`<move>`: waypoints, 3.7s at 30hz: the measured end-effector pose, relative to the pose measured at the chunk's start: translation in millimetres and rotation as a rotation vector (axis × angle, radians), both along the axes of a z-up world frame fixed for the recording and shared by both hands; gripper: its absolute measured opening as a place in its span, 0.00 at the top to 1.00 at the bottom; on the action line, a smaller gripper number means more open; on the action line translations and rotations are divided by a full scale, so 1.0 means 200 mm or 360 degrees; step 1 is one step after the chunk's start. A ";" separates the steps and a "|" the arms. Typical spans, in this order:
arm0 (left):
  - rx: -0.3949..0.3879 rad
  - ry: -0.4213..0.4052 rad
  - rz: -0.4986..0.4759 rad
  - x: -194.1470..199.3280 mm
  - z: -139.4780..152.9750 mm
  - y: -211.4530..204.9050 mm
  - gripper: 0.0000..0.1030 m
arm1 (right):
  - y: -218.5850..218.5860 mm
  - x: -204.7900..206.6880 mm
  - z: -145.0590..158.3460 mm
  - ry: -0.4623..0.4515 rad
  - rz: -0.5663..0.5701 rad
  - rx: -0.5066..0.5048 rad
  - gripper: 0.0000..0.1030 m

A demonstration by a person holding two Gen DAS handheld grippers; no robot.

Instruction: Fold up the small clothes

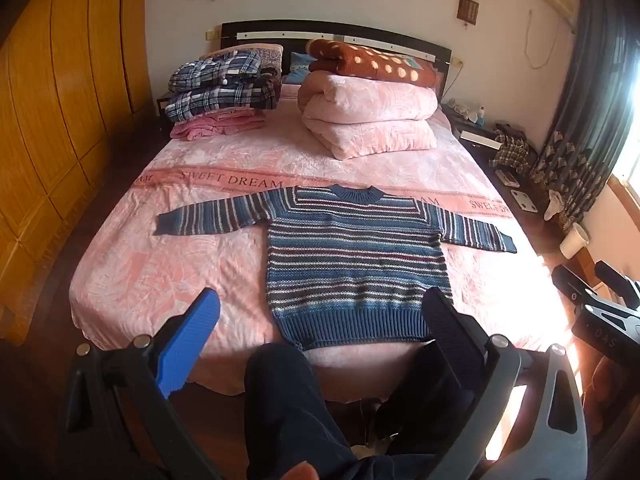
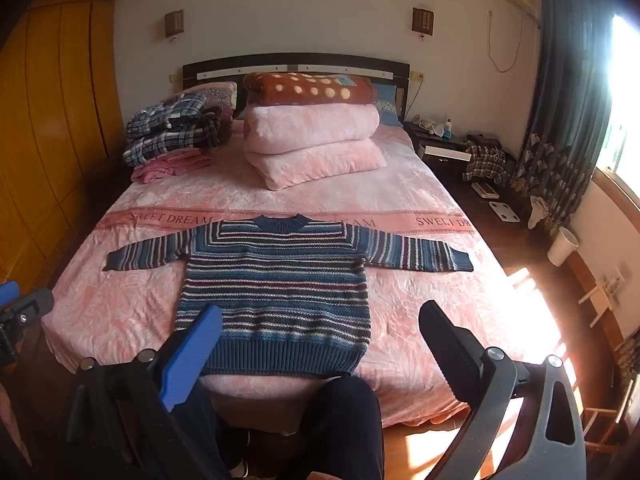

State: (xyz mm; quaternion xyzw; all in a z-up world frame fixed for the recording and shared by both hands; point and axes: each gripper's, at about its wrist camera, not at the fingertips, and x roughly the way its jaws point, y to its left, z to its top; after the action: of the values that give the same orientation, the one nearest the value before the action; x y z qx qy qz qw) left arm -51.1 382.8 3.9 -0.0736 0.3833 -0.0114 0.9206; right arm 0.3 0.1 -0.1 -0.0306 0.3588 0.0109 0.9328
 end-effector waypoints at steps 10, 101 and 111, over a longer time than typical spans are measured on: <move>0.0007 -0.0006 0.0002 0.00 -0.01 0.00 0.03 | 0.01 0.01 0.01 -0.0006 -0.0006 0.0001 0.04; -0.0231 -0.0055 -0.0357 0.45 -0.35 -0.14 0.03 | -0.31 0.52 -0.40 0.0068 0.0099 0.0127 0.04; -0.0288 0.0021 -0.0418 0.79 -0.53 -0.27 0.03 | -1.24 1.08 -1.04 0.0436 -0.0367 0.0830 0.29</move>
State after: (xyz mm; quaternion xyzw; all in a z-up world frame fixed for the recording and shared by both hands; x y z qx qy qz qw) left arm 107.3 328.5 -102.0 -0.1056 0.3930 -0.1659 0.8983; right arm 216.9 -247.2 -208.9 0.2524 0.4673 0.0007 0.8473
